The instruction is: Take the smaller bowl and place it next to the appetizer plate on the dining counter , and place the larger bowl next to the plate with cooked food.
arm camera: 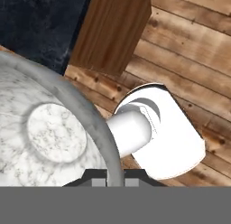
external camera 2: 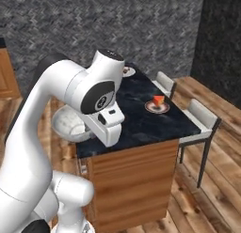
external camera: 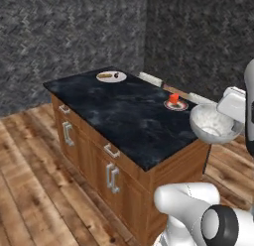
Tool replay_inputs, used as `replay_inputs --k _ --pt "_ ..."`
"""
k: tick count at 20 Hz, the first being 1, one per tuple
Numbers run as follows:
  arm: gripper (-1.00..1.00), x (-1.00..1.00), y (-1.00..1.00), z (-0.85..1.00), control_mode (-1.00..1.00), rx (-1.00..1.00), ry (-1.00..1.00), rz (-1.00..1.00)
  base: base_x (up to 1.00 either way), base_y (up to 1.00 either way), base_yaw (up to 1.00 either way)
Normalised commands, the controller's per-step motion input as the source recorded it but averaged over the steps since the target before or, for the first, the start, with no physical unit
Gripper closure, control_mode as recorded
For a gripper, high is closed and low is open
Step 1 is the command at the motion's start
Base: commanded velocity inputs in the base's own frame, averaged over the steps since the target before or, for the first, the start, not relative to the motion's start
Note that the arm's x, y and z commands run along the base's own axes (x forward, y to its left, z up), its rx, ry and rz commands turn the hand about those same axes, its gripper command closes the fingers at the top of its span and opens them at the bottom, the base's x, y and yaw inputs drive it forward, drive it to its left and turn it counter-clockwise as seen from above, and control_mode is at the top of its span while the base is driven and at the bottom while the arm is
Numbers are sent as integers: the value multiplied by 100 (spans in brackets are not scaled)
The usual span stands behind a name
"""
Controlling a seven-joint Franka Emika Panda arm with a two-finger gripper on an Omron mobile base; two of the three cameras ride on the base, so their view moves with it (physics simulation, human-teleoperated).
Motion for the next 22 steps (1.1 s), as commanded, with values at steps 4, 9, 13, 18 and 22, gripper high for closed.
replay_inputs --k 4,9,13,18,22 --pt "100 0 0 0 100 0 0 0 0 -100 28" --pt "100 0 0 0 100 0 0 0 5 -100 31" --pt "100 0 0 0 100 0 0 0 48 -100 40" --pt "100 0 0 0 100 0 0 0 66 -99 50" --pt "100 0 0 0 100 0 0 0 16 -89 47"
